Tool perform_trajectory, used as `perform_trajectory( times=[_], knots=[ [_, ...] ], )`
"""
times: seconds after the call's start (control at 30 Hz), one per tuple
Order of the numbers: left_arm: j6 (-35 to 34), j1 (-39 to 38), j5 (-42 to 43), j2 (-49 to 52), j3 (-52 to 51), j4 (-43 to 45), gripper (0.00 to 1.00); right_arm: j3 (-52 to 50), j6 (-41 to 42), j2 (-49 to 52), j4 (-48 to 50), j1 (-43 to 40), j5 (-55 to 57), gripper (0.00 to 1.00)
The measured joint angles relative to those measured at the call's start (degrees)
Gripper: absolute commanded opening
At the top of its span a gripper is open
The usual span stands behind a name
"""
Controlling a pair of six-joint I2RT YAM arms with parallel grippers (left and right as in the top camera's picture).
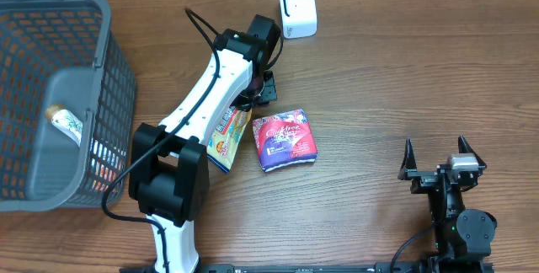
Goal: Scan the item barcode
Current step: 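Carry the yellow bag out and place it beside the red bag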
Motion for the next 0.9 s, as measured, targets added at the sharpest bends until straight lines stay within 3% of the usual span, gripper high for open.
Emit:
perform_trajectory(
  times=[0.03, 0.13, 0.33, 0.43, 0.53, 0.63, 0.73, 0.9],
  knots=[
    [0.37, 0.00, 0.04, 0.00, 0.76, -0.61, 0.86, 0.00, 0.00, 0.00, 0.00, -0.02, -0.04, 1.00],
    [2.62, 0.35, 0.22, 0.37, 7.61, -5.70, 0.92, 0.00, 0.02, -0.02, 0.02, 0.00, -0.02, 1.00],
    [5.75, 3.06, 0.20, 0.76, 37.83, -19.71, 0.95, 0.00, 0.02, -0.02, 0.02, 0.00, -0.02, 1.00],
    [6.60, 5.97, 0.04, 0.35, 51.89, -27.17, 0.75, 0.00, 0.00, -0.02, 0.00, 0.00, -0.02, 1.00],
    [9.18, 9.90, 0.48, -1.99, 57.57, -28.15, 0.29, 0.00, 0.04, -0.02, -0.02, 0.00, -0.02, 1.00],
    [10.03, 13.90, 1.75, -4.13, 58.23, -28.48, 0.08, 0.00, 0.00, -0.02, 0.02, 0.00, -0.04, 1.00],
    [10.80, 14.91, 3.23, -4.72, 53.83, -28.41, 0.04, 0.00, 0.04, -0.02, 0.00, -0.02, 0.00, 1.00],
    [10.54, 12.85, 4.35, -3.80, 35.34, -28.20, 0.04, 0.00, 0.00, -0.02, 0.00, 0.00, -0.02, 1.00]
  ],
)
